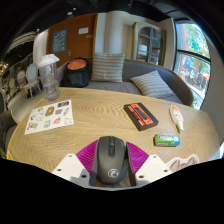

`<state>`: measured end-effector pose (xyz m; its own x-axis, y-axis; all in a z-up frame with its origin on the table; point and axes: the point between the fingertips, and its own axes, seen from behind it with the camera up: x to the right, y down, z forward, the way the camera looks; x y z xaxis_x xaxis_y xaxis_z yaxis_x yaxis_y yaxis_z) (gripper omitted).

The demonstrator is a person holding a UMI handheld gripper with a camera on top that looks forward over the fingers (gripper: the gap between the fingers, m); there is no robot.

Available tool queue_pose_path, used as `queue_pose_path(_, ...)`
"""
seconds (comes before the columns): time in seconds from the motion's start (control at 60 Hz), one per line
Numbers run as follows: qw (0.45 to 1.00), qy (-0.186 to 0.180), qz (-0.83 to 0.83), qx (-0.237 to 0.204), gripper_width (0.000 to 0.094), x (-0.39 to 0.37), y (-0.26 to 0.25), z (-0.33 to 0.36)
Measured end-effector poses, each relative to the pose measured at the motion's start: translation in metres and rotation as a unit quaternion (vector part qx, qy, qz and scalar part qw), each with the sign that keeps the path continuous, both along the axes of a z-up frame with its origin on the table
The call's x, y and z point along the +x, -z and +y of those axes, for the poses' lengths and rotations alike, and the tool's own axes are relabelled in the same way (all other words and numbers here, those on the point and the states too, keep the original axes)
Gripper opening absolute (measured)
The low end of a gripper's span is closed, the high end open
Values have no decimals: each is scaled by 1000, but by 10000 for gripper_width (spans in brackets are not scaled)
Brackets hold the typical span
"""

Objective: Arrange mouse

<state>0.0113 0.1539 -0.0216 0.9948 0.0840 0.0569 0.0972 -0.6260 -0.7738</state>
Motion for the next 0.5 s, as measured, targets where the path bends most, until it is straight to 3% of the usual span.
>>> queue_pose_path(0.083, 1000, 4, -22, 17, 367, 3, -6, 0)
queue_pose_path(0.217, 999, -22, 1, 37, 350, -9, -24, -10)
queue_pose_path(0.4, 994, 1, -15, 107, 347, 54, -118, -61)
queue_pose_path(0.5, 992, 31, -71, 95, 346, 116, -111, -101)
